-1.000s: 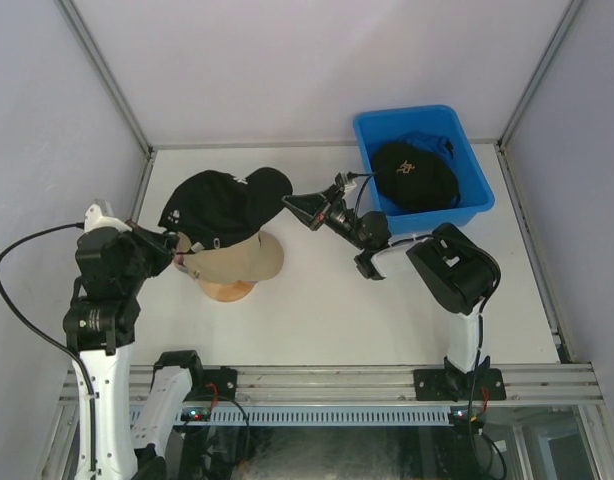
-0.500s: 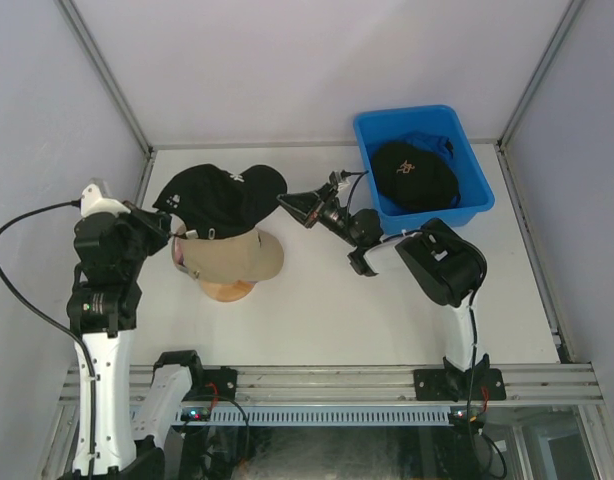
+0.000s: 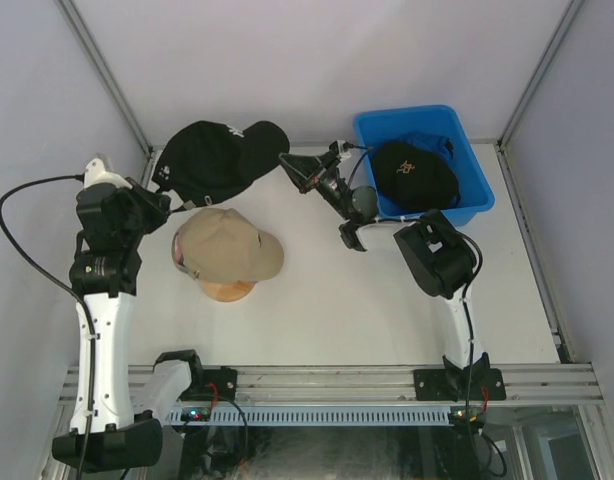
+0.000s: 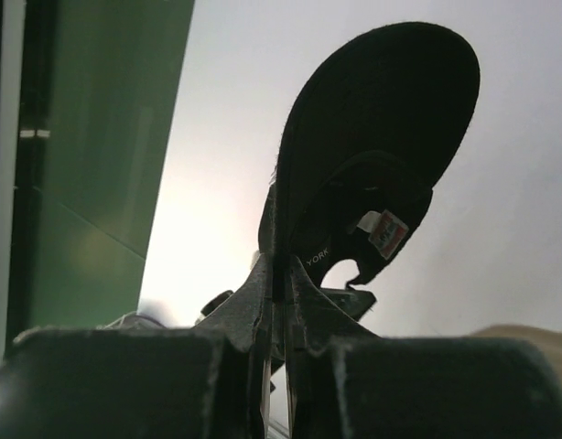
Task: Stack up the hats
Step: Stack the hat on the hat.
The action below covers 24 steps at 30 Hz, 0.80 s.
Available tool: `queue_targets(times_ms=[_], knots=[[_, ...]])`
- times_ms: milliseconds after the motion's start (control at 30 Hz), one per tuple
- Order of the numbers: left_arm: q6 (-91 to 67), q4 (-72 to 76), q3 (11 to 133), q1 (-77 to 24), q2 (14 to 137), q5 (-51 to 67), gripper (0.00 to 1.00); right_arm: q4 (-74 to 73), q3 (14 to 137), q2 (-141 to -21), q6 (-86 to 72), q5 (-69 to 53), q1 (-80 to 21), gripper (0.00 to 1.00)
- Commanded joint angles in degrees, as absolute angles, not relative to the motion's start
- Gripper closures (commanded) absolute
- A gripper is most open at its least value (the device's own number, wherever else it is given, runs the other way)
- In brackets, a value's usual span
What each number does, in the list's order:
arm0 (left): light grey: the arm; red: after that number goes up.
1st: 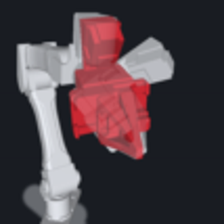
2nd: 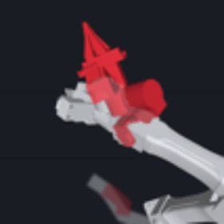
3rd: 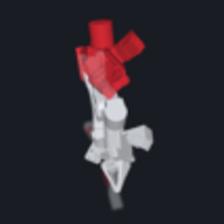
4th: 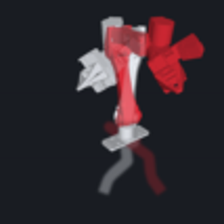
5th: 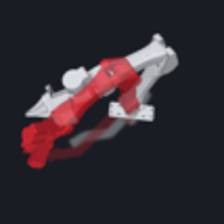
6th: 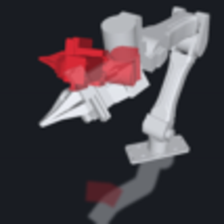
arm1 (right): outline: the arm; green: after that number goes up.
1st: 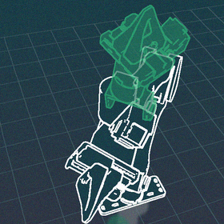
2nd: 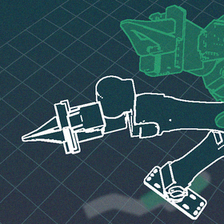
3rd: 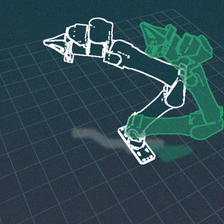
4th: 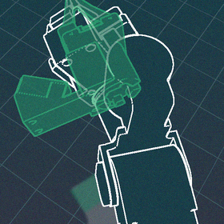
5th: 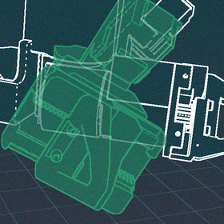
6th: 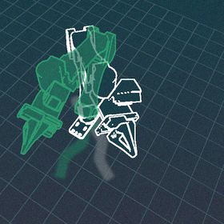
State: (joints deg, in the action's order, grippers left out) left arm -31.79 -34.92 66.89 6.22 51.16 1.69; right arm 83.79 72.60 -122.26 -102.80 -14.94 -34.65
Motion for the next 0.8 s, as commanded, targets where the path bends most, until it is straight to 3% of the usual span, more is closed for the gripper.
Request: queue_targets(times_ms=[0,200,500,767], knots=[[-29.23,-34.43,70.36,7.99,51.74,2.18,1.0,87.01,76.95,-124.91,-106.18,-11.98,-34.18,1.0],[-30.47,-33.49,67.12,10.11,52.89,6.09,0.96,87.01,77.46,-126.81,-106.27,-12.41,-34.45,1.0],[-35.78,-30.55,61.43,13.11,52.47,12.86,0.65,87.1,79.48,-128.05,-106.76,-13.58,-34.86,1.0],[-38.2,-29.03,56.19,15.22,51.25,14.97,0.64,87.27,77.69,-127.82,-108.14,-12.86,-36.04,1.0]])
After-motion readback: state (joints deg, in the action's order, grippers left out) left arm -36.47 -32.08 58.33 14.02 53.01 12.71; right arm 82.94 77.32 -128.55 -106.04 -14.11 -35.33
